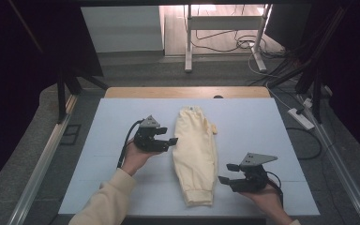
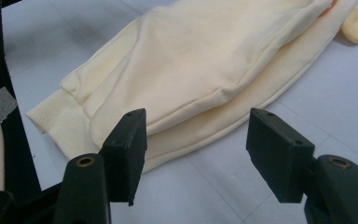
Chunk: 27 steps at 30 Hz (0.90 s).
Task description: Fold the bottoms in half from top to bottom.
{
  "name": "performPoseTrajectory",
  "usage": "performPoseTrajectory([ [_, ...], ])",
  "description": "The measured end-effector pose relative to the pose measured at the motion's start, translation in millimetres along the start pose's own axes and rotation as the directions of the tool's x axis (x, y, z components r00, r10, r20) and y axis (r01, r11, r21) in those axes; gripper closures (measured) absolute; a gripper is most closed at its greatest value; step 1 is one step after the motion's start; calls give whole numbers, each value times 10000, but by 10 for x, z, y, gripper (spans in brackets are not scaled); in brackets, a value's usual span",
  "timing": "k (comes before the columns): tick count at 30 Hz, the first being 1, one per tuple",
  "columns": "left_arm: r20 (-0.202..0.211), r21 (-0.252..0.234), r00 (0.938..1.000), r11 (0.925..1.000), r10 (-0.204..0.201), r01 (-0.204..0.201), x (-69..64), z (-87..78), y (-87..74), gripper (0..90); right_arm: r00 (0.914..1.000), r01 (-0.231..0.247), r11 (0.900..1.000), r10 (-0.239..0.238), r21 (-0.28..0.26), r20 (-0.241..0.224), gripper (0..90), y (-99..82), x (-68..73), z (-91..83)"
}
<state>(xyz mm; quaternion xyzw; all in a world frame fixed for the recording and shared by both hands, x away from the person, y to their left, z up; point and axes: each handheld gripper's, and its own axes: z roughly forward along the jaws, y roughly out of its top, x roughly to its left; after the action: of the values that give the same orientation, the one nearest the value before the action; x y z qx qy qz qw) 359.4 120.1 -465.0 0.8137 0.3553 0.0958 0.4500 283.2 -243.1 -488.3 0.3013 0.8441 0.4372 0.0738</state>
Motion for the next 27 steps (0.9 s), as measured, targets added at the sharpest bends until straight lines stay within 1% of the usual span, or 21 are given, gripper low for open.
performPoseTrajectory([
  [5,19,32,10000,10000,18,-18,4,15,-1,332,9999,-20,9998,23,-219,171,385,40,-52,-3],
  [10,18,45,10000,10000,24,-24,8,28,4,332,9986,-233,9983,257,-541,455,386,92,-128,13],
  [12,16,73,10000,10000,26,-26,8,39,3,331,9984,-290,9979,317,-577,472,386,110,-142,37],
  [17,-6,92,10000,10000,24,-24,13,51,4,329,9983,-245,9978,277,-618,516,384,160,-173,73],
  [23,7,167,10000,9999,45,-45,17,85,14,326,9980,-498,9951,530,-856,358,384,223,-238,134],
  [27,9,182,10000,9998,57,-57,18,111,21,324,9980,-435,9954,473,-859,423,384,285,-274,201],
])
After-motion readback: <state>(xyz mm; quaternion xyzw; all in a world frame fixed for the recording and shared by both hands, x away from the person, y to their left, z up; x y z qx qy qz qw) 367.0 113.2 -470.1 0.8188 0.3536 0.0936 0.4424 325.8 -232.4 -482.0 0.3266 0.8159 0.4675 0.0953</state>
